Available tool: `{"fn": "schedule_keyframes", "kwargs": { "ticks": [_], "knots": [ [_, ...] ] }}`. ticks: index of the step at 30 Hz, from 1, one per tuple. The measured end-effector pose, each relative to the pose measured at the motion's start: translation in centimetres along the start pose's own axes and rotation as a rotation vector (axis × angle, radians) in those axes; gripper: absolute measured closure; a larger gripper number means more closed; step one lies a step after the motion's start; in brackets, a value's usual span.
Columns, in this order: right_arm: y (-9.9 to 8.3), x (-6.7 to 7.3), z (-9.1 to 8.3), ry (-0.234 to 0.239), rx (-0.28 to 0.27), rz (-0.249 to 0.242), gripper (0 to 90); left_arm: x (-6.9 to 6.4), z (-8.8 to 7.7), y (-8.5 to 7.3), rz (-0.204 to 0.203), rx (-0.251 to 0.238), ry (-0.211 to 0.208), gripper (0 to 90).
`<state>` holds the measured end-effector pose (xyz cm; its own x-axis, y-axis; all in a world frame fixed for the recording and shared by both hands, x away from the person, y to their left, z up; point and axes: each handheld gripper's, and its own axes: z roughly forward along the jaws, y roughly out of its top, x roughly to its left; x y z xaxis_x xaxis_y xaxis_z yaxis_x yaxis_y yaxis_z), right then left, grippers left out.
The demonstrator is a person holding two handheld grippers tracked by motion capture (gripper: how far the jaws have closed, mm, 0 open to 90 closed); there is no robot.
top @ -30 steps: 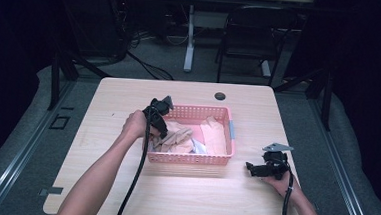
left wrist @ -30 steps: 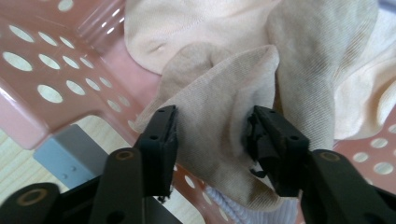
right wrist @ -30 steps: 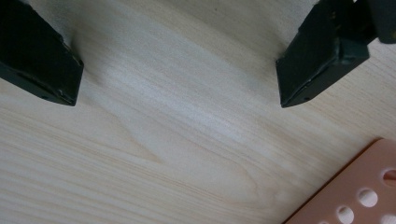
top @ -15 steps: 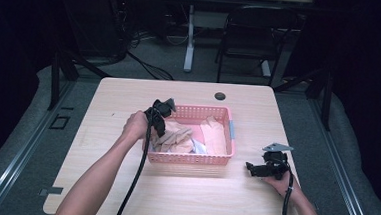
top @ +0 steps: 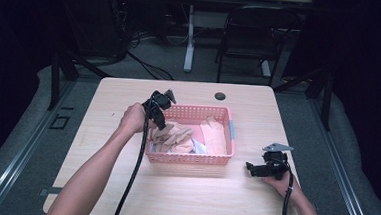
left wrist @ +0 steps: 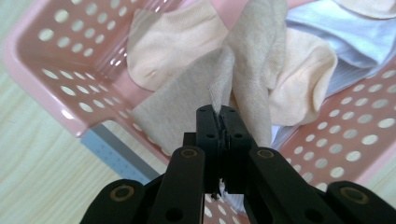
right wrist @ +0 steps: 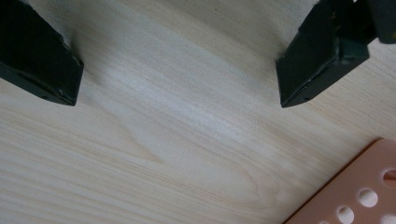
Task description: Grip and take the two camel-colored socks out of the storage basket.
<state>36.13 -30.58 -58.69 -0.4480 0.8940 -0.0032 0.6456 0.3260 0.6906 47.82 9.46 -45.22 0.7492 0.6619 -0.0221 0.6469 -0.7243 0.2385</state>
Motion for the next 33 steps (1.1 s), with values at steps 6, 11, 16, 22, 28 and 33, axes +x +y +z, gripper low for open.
{"fn": "schedule_keyframes", "kwargs": {
  "ticks": [6, 11, 16, 22, 28, 33],
  "knots": [
    [0.0, 0.0, 0.0, -0.002, 0.000, 0.004, 0.0, -0.4, -2.0, 0.6, 0.030, -0.020, 0.010, 87.9],
    [0.0, 0.0, 0.0, -0.002, 0.004, -0.004, 0.0, -0.6, -3.7, 1.0, 0.042, -0.038, 0.023, 87.9],
    [0.0, 0.0, 0.0, -0.003, 0.001, -0.002, 0.0, -0.9, -5.7, 1.5, 0.058, -0.056, 0.032, 87.9],
    [0.0, 0.0, 0.0, -0.003, -0.003, 0.005, 0.0, -1.0, -7.6, 1.9, 0.071, -0.077, 0.038, 87.9],
    [0.0, 0.0, 0.0, -0.002, -0.003, 0.004, 0.0, -1.3, -8.9, 2.3, 0.082, -0.085, 0.044, 87.8],
    [0.0, 0.0, 0.0, 0.000, -0.001, 0.002, 0.0, -1.4, -9.9, 2.6, 0.092, -0.075, 0.050, 87.8]
  ]
}}
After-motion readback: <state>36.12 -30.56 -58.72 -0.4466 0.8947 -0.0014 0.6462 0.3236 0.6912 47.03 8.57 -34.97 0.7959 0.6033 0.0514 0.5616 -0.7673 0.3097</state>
